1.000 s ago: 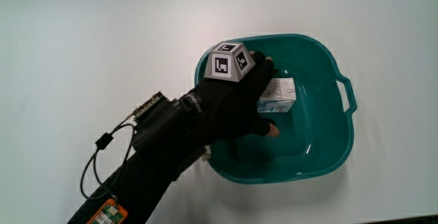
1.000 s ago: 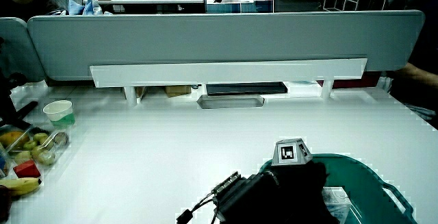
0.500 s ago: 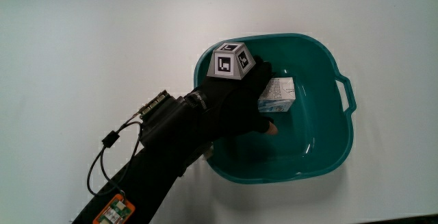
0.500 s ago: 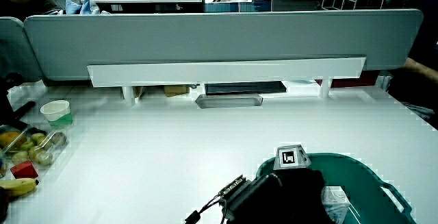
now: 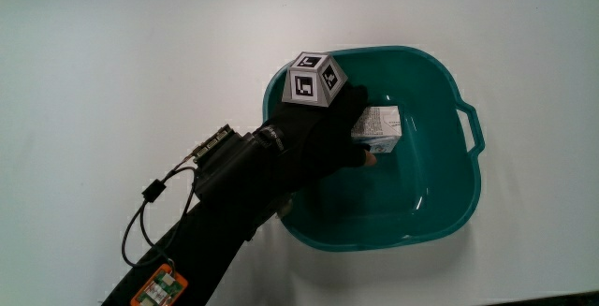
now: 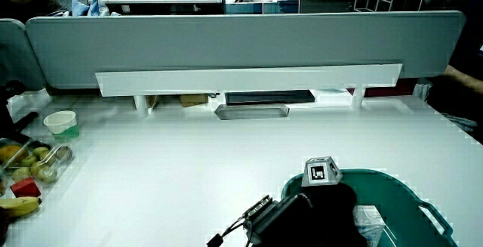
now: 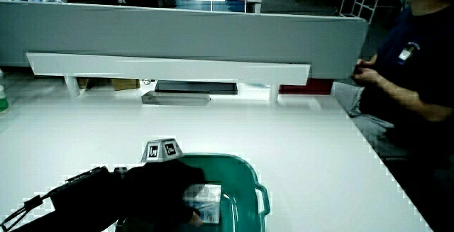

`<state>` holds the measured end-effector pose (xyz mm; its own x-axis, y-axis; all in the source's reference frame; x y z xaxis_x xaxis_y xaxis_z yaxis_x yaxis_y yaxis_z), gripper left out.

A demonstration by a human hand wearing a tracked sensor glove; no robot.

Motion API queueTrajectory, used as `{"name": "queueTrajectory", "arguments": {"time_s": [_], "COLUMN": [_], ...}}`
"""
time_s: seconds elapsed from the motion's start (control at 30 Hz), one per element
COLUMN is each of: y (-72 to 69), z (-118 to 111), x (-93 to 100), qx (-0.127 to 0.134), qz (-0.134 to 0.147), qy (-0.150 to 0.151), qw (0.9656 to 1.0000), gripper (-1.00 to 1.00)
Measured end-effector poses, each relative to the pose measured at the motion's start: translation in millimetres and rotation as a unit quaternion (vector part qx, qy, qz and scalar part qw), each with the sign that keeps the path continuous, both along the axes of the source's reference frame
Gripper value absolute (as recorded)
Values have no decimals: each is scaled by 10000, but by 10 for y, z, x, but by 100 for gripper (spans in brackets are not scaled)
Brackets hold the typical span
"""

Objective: Pick milk from plate

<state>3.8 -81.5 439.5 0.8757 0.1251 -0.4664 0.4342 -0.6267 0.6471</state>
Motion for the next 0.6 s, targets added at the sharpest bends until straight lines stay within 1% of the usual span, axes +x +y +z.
{"name": "queueTrajectory", "arguments": {"time_s": [0.23,0.4,0.53,0.6], "y": [-19,-21,-16,-14], "z": [15,-8,-4,1], "x": [-1,-5,-23,-27], "qx": [138,145,186,199], "qz": [-48,-65,-85,-81], "qy": [9,3,63,143], "qw": [9999,9999,9998,9997], "gripper": [72,81,88,91]}}
